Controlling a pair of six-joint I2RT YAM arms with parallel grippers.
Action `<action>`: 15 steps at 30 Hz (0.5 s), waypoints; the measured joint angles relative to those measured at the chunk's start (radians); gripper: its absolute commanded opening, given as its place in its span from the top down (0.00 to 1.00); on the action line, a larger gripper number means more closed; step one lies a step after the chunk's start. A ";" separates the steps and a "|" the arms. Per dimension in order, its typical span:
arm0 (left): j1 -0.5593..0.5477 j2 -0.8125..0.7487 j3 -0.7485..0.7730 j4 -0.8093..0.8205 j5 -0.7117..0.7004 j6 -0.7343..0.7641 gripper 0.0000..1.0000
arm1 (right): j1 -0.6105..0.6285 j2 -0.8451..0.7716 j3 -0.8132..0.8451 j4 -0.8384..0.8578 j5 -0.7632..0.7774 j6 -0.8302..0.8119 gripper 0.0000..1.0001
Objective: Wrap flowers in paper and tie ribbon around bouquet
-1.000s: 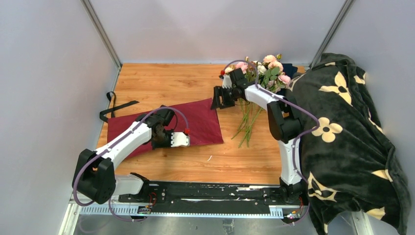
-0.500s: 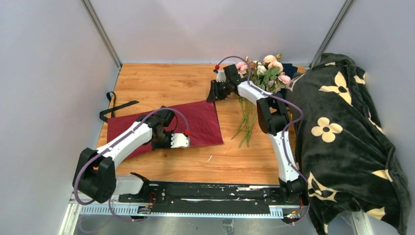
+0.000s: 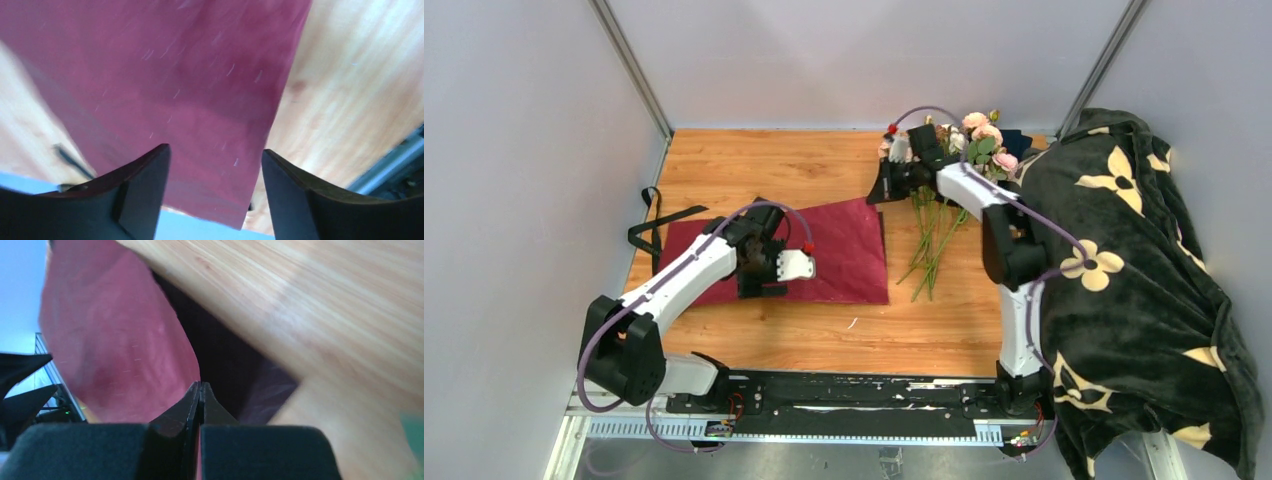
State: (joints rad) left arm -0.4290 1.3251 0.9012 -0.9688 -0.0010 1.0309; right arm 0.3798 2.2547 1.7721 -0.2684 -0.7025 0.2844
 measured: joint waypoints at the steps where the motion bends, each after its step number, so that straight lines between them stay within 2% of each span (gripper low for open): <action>1: 0.000 0.004 0.031 0.005 -0.014 -0.012 0.13 | -0.014 -0.070 -0.049 0.000 0.007 0.002 1.00; 5: 0.011 -0.003 0.169 0.010 -0.040 -0.075 0.13 | -0.066 -0.399 -0.237 0.037 0.049 0.012 1.00; 6: 0.023 -0.007 0.196 0.007 -0.031 -0.089 0.16 | -0.076 -0.500 -0.298 0.058 0.067 0.013 1.00; 9: 0.106 -0.028 0.276 0.002 -0.010 -0.142 0.35 | -0.076 -0.757 -0.421 0.094 0.101 0.018 1.00; 12: 0.201 -0.042 0.274 0.008 0.007 -0.183 0.42 | -0.044 -0.918 -0.497 0.125 0.139 0.012 1.00; 15: 0.266 -0.020 0.193 0.058 0.012 -0.225 0.43 | 0.034 -1.014 -0.571 0.146 0.173 -0.014 1.00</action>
State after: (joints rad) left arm -0.1631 1.3052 1.0943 -0.9108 0.0113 0.8055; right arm 0.4137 1.2404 1.2015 -0.1226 -0.5297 0.2699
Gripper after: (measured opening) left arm 0.582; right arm 0.012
